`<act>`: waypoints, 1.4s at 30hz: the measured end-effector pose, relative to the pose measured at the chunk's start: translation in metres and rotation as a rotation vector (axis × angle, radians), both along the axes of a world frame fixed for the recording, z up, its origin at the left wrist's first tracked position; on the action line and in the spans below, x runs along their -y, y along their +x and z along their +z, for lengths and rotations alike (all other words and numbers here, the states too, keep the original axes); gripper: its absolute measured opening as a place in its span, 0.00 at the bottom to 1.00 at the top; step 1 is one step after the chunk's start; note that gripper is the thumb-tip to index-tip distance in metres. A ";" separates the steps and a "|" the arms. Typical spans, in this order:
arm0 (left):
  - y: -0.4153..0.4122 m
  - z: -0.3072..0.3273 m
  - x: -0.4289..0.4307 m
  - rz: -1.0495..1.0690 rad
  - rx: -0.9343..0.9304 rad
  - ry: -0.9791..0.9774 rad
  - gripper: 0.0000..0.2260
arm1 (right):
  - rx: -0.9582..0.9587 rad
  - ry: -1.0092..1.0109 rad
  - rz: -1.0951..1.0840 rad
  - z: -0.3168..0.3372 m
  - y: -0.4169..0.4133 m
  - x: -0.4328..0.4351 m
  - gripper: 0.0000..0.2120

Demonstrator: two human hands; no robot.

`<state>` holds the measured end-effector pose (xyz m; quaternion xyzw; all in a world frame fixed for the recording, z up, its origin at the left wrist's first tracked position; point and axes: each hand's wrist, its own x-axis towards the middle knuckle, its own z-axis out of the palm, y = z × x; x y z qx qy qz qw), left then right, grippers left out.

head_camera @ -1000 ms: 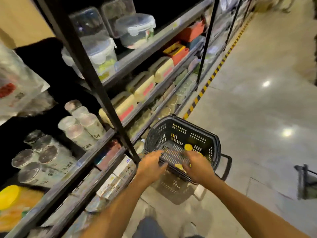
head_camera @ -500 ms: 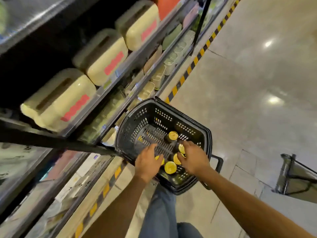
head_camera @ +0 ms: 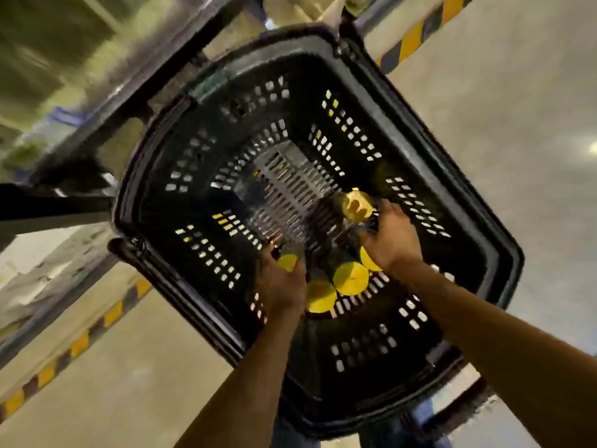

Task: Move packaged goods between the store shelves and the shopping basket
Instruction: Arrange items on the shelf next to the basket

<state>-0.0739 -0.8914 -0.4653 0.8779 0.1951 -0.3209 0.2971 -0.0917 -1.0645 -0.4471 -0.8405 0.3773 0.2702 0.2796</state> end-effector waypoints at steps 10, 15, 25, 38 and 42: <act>-0.034 -0.108 0.019 0.234 0.031 0.124 0.38 | 0.088 -0.003 0.033 -0.114 -0.012 0.005 0.42; -0.054 -0.121 0.019 0.176 0.159 0.138 0.36 | 0.131 -0.039 -0.028 -0.133 -0.017 -0.001 0.39; -0.045 -0.112 0.010 0.021 0.180 0.089 0.32 | 0.151 -0.019 -0.030 -0.121 -0.023 0.002 0.37; 0.019 0.051 0.009 -0.366 0.156 -0.064 0.32 | 0.317 0.044 -0.154 0.038 -0.018 -0.018 0.34; 0.038 0.124 -0.006 -0.567 0.205 -0.013 0.37 | 0.411 0.006 -0.126 0.111 -0.015 -0.031 0.35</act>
